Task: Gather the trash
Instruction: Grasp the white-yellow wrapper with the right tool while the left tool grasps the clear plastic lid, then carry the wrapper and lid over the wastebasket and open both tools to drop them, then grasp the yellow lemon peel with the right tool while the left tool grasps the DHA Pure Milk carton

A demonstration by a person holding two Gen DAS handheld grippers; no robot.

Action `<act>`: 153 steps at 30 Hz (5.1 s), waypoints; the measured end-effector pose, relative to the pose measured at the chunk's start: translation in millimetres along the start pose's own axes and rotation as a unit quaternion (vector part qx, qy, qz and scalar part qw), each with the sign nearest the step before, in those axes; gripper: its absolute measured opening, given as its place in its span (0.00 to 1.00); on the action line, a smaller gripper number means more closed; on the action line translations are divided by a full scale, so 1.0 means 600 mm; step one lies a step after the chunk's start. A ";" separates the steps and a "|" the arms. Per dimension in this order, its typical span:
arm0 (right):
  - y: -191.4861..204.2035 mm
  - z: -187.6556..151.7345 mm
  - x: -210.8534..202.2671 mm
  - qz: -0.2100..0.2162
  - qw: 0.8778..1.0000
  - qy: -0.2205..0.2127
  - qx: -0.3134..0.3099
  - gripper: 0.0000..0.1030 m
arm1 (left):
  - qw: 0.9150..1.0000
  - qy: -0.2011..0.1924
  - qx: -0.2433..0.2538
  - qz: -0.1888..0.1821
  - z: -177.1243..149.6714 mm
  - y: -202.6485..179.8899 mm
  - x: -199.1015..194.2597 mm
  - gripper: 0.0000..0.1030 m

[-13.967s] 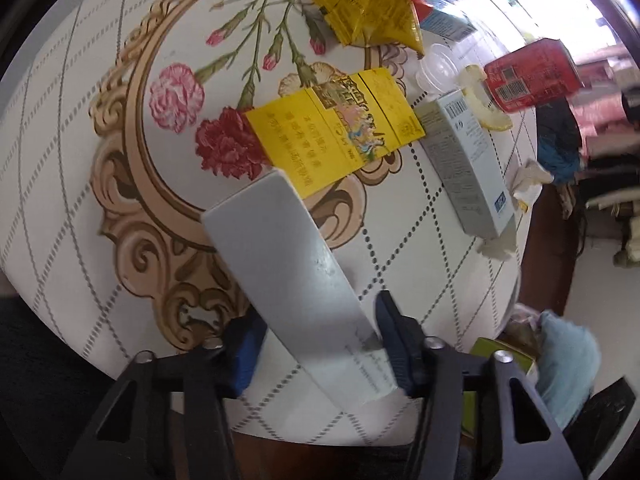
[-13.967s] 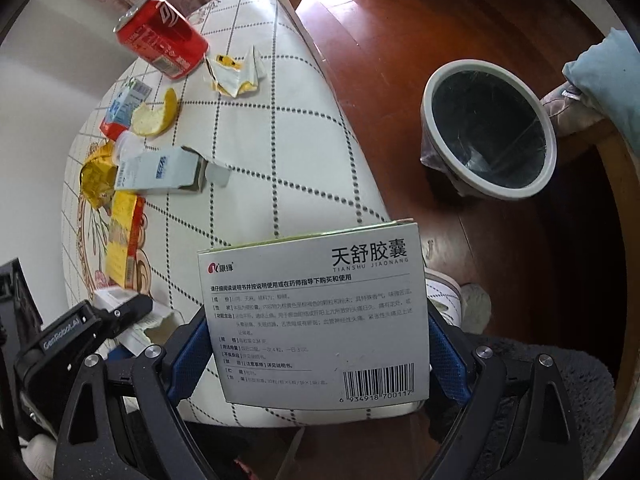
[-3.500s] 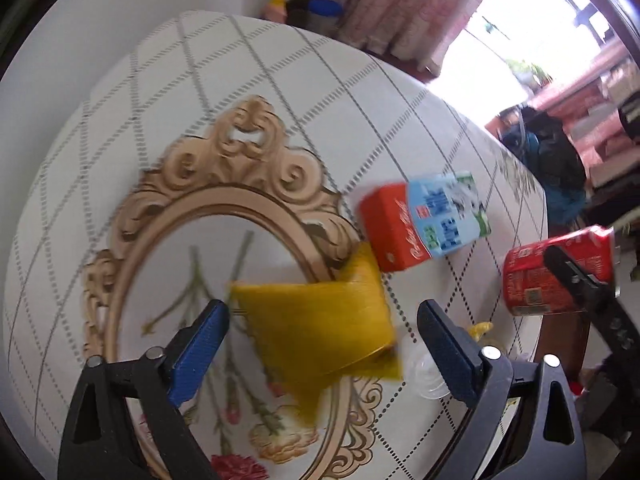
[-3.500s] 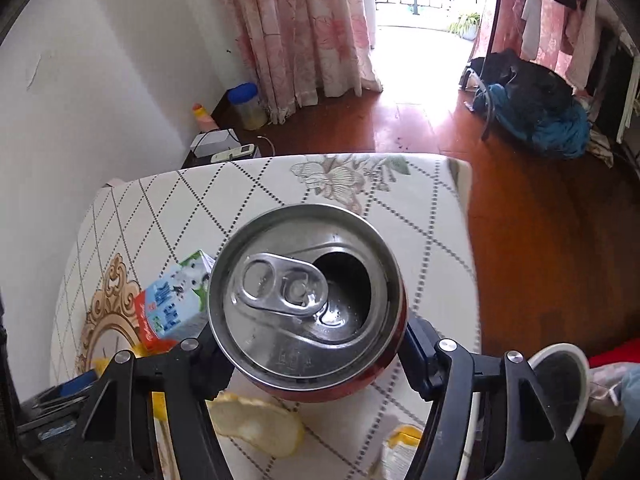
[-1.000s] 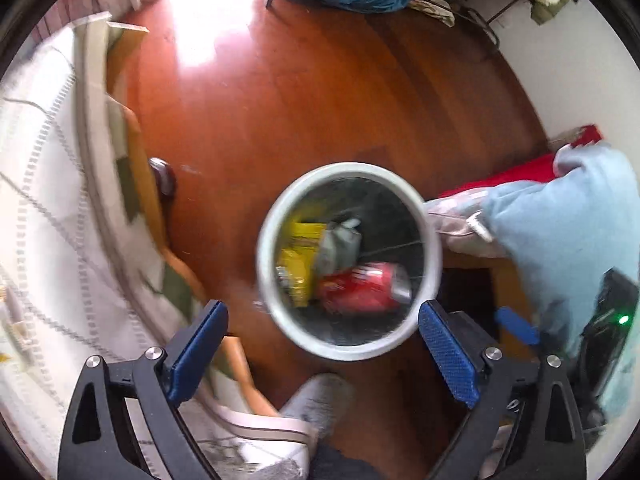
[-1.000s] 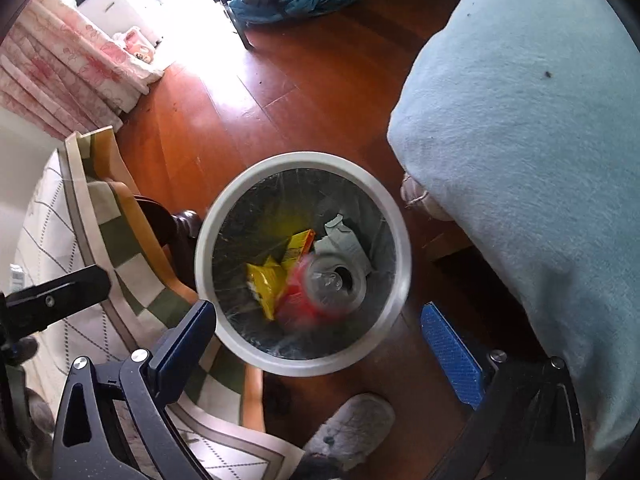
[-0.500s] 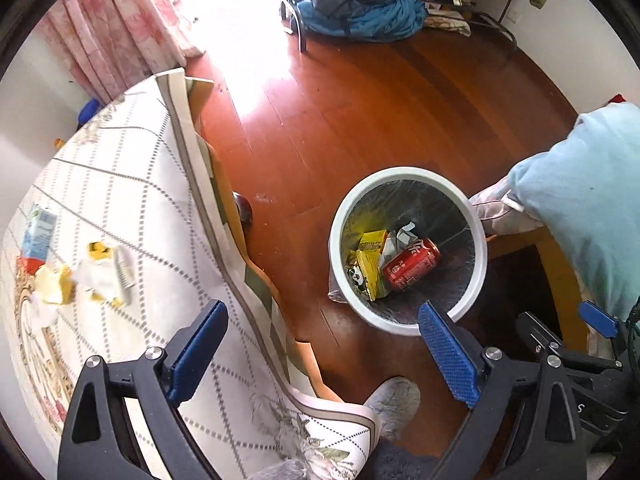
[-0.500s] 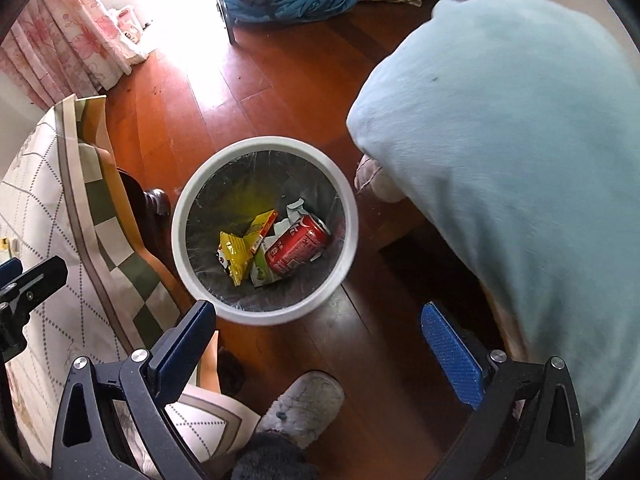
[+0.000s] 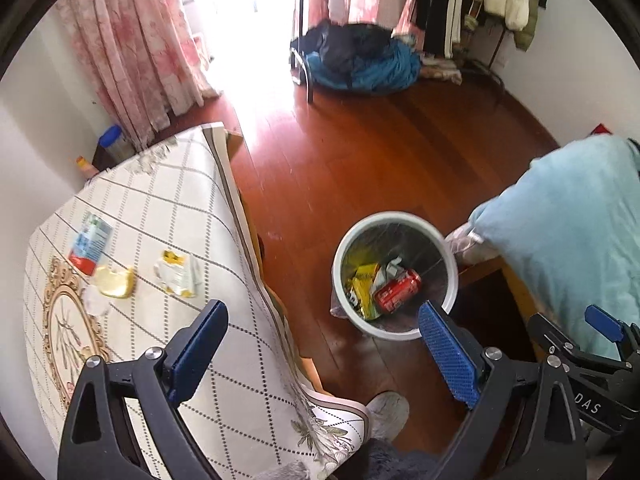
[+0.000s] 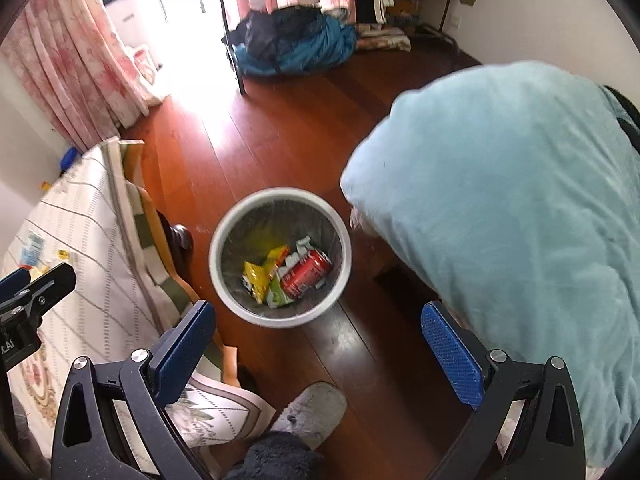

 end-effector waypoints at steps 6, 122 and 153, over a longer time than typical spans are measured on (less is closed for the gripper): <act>0.026 0.029 -0.092 0.019 0.999 -0.042 0.005 1.00 | 0.999 -0.028 -0.030 -0.003 0.032 0.034 -0.075 0.94; 0.020 0.058 0.328 0.104 0.991 0.072 0.048 0.37 | 0.981 0.177 0.006 -0.081 0.013 -0.105 0.332 0.70; 0.327 0.182 0.016 0.162 0.985 -0.030 -0.053 0.99 | 0.985 -0.031 -0.153 0.077 0.101 0.386 -0.015 0.93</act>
Point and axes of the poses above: each gripper's, at about its wrist camera, not at the fingertips, and x roughly the way its jaws point, y to its left, z to its top, the point moved 8 cm from there along x, roughly the way its jaws point, and after that the axes turned 11 degrees about -x, right-handed, at the moved point
